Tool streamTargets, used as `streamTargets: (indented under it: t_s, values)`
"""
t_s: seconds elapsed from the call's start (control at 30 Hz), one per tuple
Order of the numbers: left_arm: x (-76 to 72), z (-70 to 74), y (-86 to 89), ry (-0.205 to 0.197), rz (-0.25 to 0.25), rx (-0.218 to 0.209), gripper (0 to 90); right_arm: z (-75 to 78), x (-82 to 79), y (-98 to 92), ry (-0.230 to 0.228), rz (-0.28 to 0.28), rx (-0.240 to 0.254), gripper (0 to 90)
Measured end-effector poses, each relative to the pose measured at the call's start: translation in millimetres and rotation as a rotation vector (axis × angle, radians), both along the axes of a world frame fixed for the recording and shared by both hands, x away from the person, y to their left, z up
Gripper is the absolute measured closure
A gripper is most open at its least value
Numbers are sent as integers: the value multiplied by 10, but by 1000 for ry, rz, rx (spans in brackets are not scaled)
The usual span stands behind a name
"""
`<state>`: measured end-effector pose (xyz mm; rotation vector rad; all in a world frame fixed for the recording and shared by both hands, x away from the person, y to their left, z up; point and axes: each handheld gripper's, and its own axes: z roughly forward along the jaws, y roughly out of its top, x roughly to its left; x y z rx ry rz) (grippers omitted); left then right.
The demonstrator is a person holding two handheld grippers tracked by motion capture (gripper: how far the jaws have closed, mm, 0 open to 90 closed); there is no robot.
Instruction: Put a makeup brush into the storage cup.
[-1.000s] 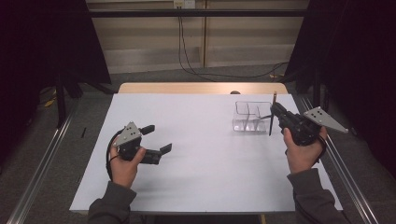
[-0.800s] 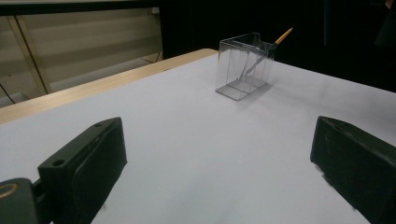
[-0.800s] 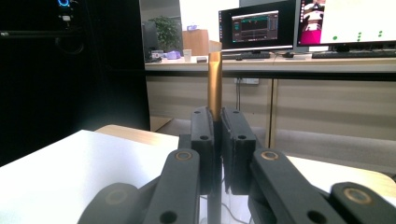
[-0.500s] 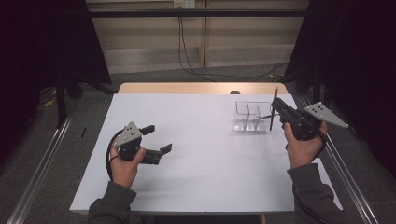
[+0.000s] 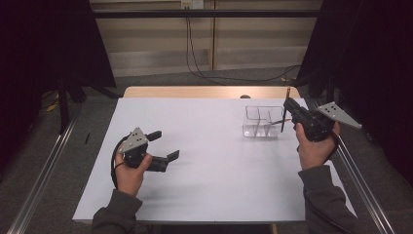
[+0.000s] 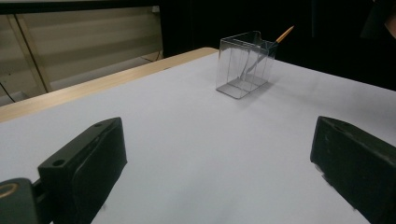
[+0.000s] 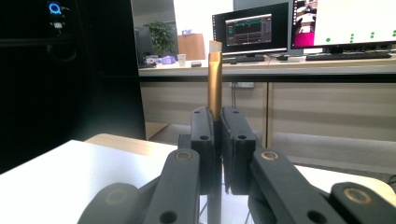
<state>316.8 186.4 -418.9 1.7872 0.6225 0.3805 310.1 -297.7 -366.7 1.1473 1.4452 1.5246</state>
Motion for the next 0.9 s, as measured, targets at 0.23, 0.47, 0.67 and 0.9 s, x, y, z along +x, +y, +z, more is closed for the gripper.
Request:
streamTargets:
  t_s: [0.23, 0.47, 0.67, 0.9]
  values:
    - [4, -12, -3, 5, -5, -15, 32, -32, 60, -32, -1, -21, -6, 850]
    - [8, -19, 0, 4, 1, 2, 32, -63, 134, -69, 9, -22, 7, 850]
    - [16, -37, -2, 14, -2, 0, 32, -66, 204, -83, 8, -25, 8, 850]
    - [14, -45, -2, 16, 5, 1, 32, -95, 274, -86, 8, -33, 14, 850]
